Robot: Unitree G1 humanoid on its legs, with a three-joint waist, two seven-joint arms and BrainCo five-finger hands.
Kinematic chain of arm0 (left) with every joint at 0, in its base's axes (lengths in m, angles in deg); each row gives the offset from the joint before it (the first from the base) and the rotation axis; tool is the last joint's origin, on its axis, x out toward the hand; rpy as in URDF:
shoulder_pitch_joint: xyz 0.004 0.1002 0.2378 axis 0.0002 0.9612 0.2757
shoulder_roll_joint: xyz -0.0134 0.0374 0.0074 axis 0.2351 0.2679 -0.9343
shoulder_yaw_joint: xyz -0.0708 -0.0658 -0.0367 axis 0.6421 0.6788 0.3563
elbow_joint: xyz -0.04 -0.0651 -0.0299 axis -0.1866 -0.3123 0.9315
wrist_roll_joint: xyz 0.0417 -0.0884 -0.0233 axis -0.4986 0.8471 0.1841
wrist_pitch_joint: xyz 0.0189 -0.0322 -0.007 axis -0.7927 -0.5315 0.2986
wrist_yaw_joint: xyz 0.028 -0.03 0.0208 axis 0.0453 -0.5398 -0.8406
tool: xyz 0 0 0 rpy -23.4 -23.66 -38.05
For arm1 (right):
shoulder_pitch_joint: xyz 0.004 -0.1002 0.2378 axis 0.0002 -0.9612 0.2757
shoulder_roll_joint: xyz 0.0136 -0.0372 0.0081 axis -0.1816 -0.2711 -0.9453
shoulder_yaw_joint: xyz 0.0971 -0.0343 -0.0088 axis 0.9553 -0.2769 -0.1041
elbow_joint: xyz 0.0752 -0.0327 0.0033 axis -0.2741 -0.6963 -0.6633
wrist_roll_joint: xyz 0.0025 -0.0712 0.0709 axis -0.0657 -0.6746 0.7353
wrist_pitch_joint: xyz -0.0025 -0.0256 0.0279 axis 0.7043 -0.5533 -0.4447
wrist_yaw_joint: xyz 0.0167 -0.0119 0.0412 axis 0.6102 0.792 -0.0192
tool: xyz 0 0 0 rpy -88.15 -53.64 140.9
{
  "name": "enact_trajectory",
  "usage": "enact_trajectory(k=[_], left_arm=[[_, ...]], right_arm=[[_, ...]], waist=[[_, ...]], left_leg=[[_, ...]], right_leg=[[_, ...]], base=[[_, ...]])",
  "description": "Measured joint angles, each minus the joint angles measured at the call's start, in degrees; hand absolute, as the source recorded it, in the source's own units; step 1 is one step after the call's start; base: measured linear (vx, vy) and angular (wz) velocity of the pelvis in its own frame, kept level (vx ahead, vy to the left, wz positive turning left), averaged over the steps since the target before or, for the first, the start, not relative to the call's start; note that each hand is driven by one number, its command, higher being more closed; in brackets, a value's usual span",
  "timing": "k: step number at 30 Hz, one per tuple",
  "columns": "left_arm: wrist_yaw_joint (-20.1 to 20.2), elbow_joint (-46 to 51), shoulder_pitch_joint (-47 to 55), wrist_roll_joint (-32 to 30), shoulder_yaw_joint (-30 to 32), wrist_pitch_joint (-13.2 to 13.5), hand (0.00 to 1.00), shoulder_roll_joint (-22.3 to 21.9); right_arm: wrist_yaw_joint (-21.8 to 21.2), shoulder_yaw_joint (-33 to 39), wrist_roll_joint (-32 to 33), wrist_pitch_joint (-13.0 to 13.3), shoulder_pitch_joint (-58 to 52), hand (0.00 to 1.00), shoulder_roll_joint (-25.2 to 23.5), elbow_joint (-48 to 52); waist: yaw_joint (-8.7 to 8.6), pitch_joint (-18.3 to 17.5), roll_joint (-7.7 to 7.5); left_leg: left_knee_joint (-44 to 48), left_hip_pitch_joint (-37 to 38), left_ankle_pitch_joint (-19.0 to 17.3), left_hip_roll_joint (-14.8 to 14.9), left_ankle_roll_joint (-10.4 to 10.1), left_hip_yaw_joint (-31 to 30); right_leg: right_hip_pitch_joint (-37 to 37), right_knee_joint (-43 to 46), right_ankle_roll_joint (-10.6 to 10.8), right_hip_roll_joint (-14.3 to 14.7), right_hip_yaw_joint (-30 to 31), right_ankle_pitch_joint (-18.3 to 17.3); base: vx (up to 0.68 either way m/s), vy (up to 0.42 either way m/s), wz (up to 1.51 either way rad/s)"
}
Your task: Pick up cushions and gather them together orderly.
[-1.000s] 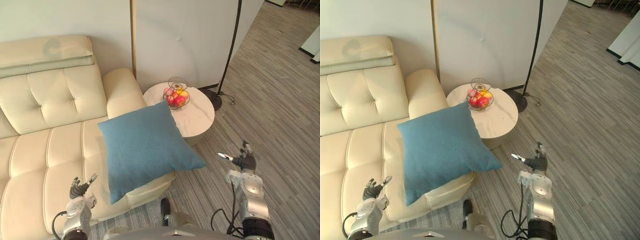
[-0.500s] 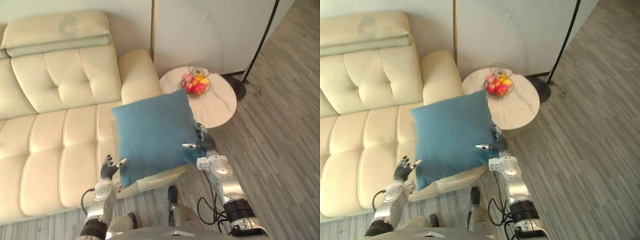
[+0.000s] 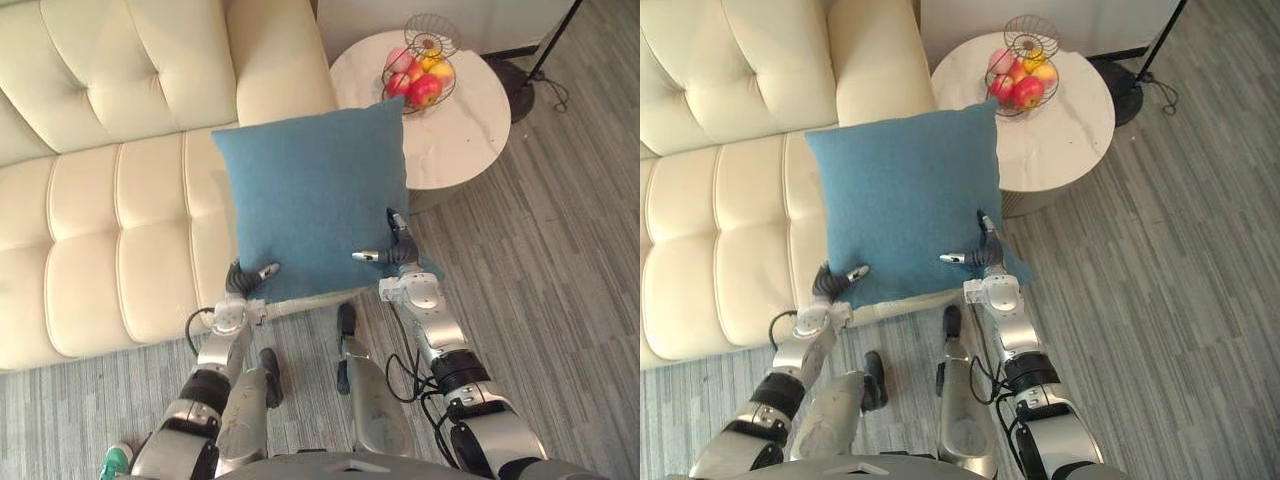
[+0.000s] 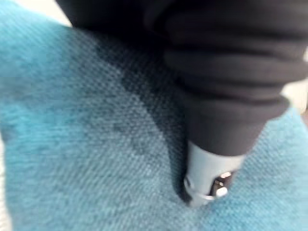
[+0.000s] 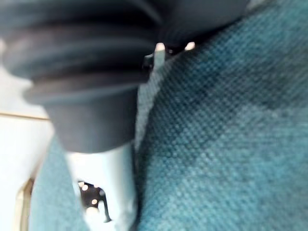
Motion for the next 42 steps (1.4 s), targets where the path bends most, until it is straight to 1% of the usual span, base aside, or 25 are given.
enact_trajectory(k=[1, 3, 7, 8, 15, 18, 22, 25, 28, 30, 31, 32, 35, 37, 38, 39, 40, 41, 42], left_arm=[[-0.18, 0.37, -0.57, 0.32, -0.01, 0.09, 1.0, -0.01], [-0.83, 1.74, -1.09, 1.31, -0.43, 0.17, 1.0, -0.08], [-1.23, 4.59, -1.05, 3.03, -1.18, 0.49, 1.0, -0.18], [-1.23, 5.55, -1.02, 3.47, -2.06, 0.64, 1.0, -0.2], [-1.38, 9.52, -0.49, 3.39, -3.17, 0.67, 1.0, -0.42], [-1.4, 11.11, 0.05, 3.34, -3.61, 0.65, 1.0, -0.4], [-1.4, 14.76, 1.81, 2.99, -4.63, 0.61, 1.0, -0.26], [-1.26, 19.99, 4.53, 0.28, -5.85, 0.43, 1.0, 0.28], [-1.01, 25.25, 6.85, -5.74, -6.7, 0.38, 1.0, 1.9], [-1.01, 28.7, 9.59, -7.37, -6.25, 0.37, 1.0, 2.18], [-1.0, 30.24, 10.92, -7.63, -6.2, 0.37, 1.0, 2.09], [-1.0, 32.85, 13.14, -8.04, -6.15, 0.37, 1.0, 2.06], [-1.01, 37.32, 18.54, -8.03, -5.22, 0.37, 1.0, 1.96], [-1.01, 40.01, 21.67, -8.04, -4.31, 0.38, 1.0, 1.46], [-1.04, 40.88, 22.8, -8.05, -4.14, 0.41, 1.0, 1.48], [-1.16, 41.99, 24.15, -8.04, -3.95, 0.5, 1.0, 1.5], [-1.28, 43.09, 24.92, -8.04, -3.83, 0.78, 1.0, 1.51], [-1.33, 43.14, 24.94, -8.03, -3.81, 1.12, 1.0, 1.49], [-1.42, 43.59, 24.97, -7.97, -3.57, 1.29, 1.0, 1.5]], right_arm=[[0.23, 0.0, 0.24, 0.17, 0.08, 1.0, 0.03, 0.01], [0.67, 0.03, 1.95, 0.87, 0.12, 1.0, 0.34, 0.26], [0.72, 0.12, 5.31, 1.46, -1.2, 1.0, 1.2, 2.3], [0.72, 0.13, 6.7, 2.07, -1.74, 1.0, 1.33, 2.47], [0.67, 0.12, 11.46, 3.29, -3.97, 1.0, 1.36, 4.67], [0.53, 0.11, 12.8, 3.68, -4.45, 1.0, 1.36, 5.17], [0.11, 0.01, 13.86, 3.62, -7.52, 1.0, 1.24, 8.7], [-0.07, -0.13, 13.78, 3.0, -11.08, 1.0, 1.0, 13.6], [-0.12, -0.94, 12.46, 2.84, -14.92, 1.0, 0.87, 18.92], [-0.12, -2.17, 10.17, 2.05, -17.7, 1.0, 0.68, 23.07], [-0.12, -2.3, 8.91, 1.85, -18.65, 1.0, 0.61, 24.44], [-0.12, -2.48, 7.1, 1.75, -19.91, 1.0, 0.49, 26.64], [-0.16, -4.72, 4.86, 1.71, -22.14, 1.0, 0.37, 30.21], [-0.55, -6.08, 4.13, 1.71, -23.37, 1.0, -0.33, 32.15], [-0.62, -6.71, 4.14, 1.71, -23.57, 1.0, -0.73, 32.26], [-0.63, -7.1, 4.06, 1.71, -23.81, 1.0, -1.55, 32.65], [-0.62, -7.42, 3.89, 1.71, -23.8, 1.0, -1.8, 33.78], [-0.63, -7.46, 3.72, 1.72, -23.69, 1.0, -1.8, 34.2], [-0.59, -7.48, 3.71, 1.72, -23.33, 1.0, -1.81, 35.0]], waist=[[0.0, 0.09, 0.15], [-0.07, 0.72, 0.22], [-0.41, 1.05, 0.28], [-0.3, 1.12, 0.3], [0.26, 1.39, 0.71], [0.26, 1.4, 0.72], [0.05, 1.4, 0.79], [-0.3, 1.32, 0.89], [-0.96, 1.21, 1.01], [-1.68, 0.91, 1.44], [-1.85, 0.58, 1.85], [-1.96, -0.01, 2.56], [-1.87, -4.58, 4.08], [-1.85, -6.06, 4.98], [-1.76, -7.21, 5.02], [-1.13, -8.52, 5.06], [-0.32, -8.82, 5.08], [0.0, -8.82, 5.08], [0.62, -8.86, 5.0]], left_leg=[[-0.06, -0.44, 0.37, 0.12, 0.29, -0.06], [-1.04, -0.27, 0.86, 0.15, 0.1, -0.08], [-3.24, 0.44, 1.82, 0.22, -0.6, -0.93], [-4.38, 1.09, 2.4, 0.28, -0.76, -1.16], [-8.23, 3.45, 3.92, 0.8, -1.74, -1.24], [-9.83, 4.52, 4.6, 0.87, -2.01, -1.24], [-12.67, 7.39, 5.48, 0.9, -2.34, -1.5], [-15.04, 10.16, 5.82, 1.13, -2.62, -1.78], [-16.46, 11.63, 6.23, 1.27, -2.67, -2.15], [-17.65, 13.67, 6.54, 1.51, -2.74, -2.3], [-18.15, 14.34, 6.57, 1.6, -2.73, -2.4], [-18.59, 15.41, 6.57, 1.71, -2.73, -2.66], [-20.0, 16.39, 6.59, 1.82, -2.72, -2.84], [-19.94, 18.0, 6.57, 1.86, -2.73, -4.32], [-19.93, 17.97, 6.56, 1.86, -2.73, -4.6], [-19.65, 17.88, 6.56, 1.88, -2.74, -5.23], [-18.48, 17.54, 6.52, 1.86, -2.8, -5.95], [-17.49, 17.14, 6.4, 1.85, -2.98, -6.11], [-14.6, 15.47, 6.16, 1.84, -3.35, -6.08]], right_leg=[[-0.55, 0.16, -0.11, 0.1, -0.04, 0.11], [-0.88, 0.39, -0.21, 0.18, -0.03, 0.05], [-1.08, 1.27, -0.8, 0.28, -1.02, -0.78], [-1.07, 1.74, -0.98, 0.39, -1.21, -1.23], [-0.75, 2.38, -1.42, 1.21, -1.29, -2.24], [-0.4, 2.41, -1.49, 1.39, -1.29, -2.46], [1.39, 2.26, -1.64, 1.65, -1.49, -3.28], [3.34, 2.19, -1.63, 1.98, -1.96, -4.24], [4.28, 2.23, -1.73, 2.16, -2.57, -4.83], [5.83, 2.23, -1.69, 2.43, -2.89, -5.26], [6.36, 2.2, -1.68, 2.54, -2.89, -5.26], [7.44, 2.05, -1.56, 2.63, -2.9, -5.35], [8.17, 1.51, -1.44, 2.79, -2.97, -5.69], [11.6, 0.46, -1.14, 2.83, -4.16, -6.57], [11.86, 0.32, -1.08, 2.79, -4.3, -6.94], [12.46, -0.12, -1.05, 2.75, -4.48, -7.03], [13.43, -0.35, -1.01, 2.25, -5.35, -7.13], [13.79, -0.24, -1.03, 2.04, -5.94, -7.17], [14.29, 0.32, -1.13, 1.19, -7.55, -7.46]], base=[[0.02, -0.066, 0.0], [0.03, -0.05, 0.01], [0.04, -0.049, 0.11], [0.05, -0.049, 0.08], [0.05, -0.051, 0.0], [0.04, -0.036, 0.01], [0.04, -0.017, 0.02], [0.07, -0.004, 0.04], [0.1, 0.012, 0.06], [0.12, 0.031, 0.05], [0.1, 0.047, 0.08], [0.09, 0.056, 0.07], [0.09, 0.052, 0.08], [0.07, 0.029, 0.32], [0.02, 0.005, 0.37], [0.02, 0.011, 0.38], [0.01, 0.024, 0.4], [-0.05, 0.028, 0.57], [-0.15, 0.029, 0.75]])
